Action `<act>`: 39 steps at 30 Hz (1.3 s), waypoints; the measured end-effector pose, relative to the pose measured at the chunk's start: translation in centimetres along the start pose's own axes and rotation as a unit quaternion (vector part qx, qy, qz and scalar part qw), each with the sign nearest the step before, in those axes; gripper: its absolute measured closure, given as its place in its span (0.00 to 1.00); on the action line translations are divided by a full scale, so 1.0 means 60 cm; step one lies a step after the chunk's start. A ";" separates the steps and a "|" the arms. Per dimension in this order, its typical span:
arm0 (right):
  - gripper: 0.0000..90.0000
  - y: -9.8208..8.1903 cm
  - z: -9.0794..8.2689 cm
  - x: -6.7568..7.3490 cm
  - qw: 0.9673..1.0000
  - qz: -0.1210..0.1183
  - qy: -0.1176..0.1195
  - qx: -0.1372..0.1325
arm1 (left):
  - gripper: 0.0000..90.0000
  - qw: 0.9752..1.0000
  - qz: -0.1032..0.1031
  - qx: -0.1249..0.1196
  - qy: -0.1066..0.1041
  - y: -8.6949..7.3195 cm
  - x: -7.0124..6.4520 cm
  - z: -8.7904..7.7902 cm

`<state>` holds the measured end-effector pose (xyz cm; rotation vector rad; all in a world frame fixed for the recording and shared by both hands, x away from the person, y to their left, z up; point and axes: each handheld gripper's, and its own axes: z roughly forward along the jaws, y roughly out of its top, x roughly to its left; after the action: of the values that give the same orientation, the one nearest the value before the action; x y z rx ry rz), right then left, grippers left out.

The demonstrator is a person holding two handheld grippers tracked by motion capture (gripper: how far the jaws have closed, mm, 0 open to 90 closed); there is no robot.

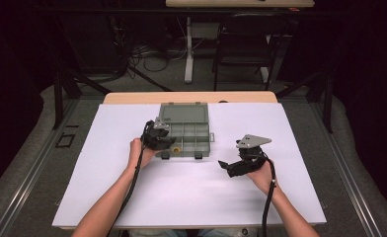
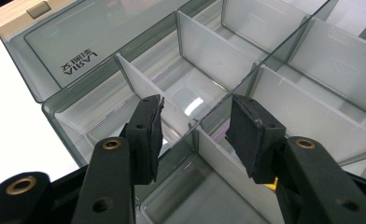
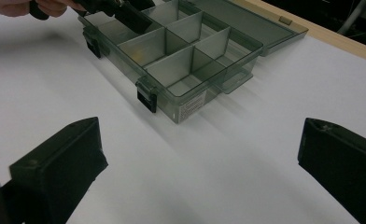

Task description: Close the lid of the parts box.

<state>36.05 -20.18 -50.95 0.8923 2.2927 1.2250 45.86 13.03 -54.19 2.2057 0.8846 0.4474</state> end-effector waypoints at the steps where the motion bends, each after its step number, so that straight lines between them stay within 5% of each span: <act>1: 0.00 0.001 0.001 -0.002 1.000 0.000 0.000 0.001 | 0.60 1.000 0.001 0.000 0.000 0.000 0.000 0.000; 39: 0.00 0.080 0.090 -0.088 0.999 0.007 -0.017 0.036 | 0.62 1.000 0.004 0.001 0.003 0.000 -0.001 0.000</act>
<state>44.77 -18.67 -49.60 0.9486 2.3208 1.1296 45.82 12.99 -54.17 2.2110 0.8809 0.4570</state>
